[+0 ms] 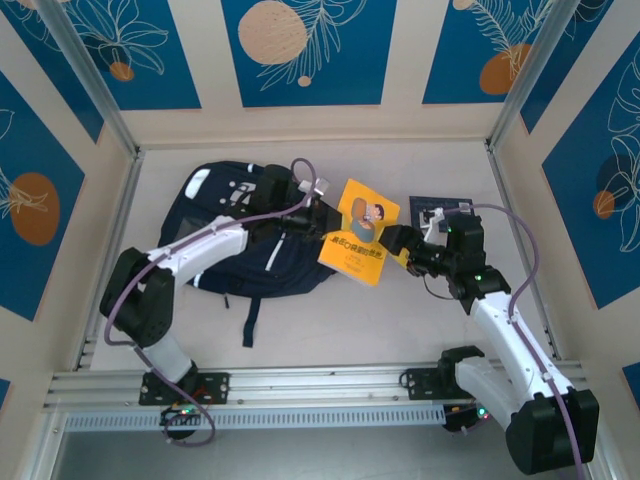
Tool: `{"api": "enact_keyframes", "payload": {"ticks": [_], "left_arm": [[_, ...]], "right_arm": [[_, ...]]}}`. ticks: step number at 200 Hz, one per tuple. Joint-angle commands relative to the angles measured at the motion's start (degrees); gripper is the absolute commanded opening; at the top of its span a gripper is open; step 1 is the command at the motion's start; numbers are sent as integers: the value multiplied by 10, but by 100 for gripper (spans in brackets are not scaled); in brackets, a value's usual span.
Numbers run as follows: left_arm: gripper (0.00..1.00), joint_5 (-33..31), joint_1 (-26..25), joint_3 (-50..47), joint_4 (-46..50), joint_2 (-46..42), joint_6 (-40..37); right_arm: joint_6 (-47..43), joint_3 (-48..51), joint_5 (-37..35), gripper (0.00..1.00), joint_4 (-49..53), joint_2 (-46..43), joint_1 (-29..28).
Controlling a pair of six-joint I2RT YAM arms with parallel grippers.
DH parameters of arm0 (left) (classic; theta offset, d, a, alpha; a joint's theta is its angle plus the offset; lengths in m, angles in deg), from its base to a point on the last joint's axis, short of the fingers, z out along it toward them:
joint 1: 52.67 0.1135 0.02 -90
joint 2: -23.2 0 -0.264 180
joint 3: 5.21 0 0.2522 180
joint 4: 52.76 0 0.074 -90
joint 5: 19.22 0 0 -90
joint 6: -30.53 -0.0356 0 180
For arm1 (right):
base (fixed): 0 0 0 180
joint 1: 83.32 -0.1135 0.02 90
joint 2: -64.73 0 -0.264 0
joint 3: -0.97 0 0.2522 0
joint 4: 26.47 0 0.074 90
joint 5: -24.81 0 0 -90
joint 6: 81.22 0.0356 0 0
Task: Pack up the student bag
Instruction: Pass the book.
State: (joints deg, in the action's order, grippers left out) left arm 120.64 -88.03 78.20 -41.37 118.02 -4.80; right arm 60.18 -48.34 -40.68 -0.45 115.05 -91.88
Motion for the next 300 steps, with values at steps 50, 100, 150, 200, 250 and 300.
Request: {"api": "enact_keyframes", "payload": {"ticks": [50,100,150,200,250,300], "left_arm": [[0,-19,3,-49,-177,-71,105],[0,-22,-2,-68,-178,-77,104],[8,-28,-1,-65,-119,-88,57],[32,2,1,-53,-120,-76,37],[32,11,9,-51,-152,-60,39],[0,0,10,-50,-206,-42,68]], "right_arm": [[147,75,104,100,-231,46,4],[193,62,115,90,-337,60,-21],[161,61,108,40,-285,27,-17],[97,53,159,4,-244,18,-6],[68,45,218,0,-235,35,-6],[68,49,211,6,-229,36,-11]]}}
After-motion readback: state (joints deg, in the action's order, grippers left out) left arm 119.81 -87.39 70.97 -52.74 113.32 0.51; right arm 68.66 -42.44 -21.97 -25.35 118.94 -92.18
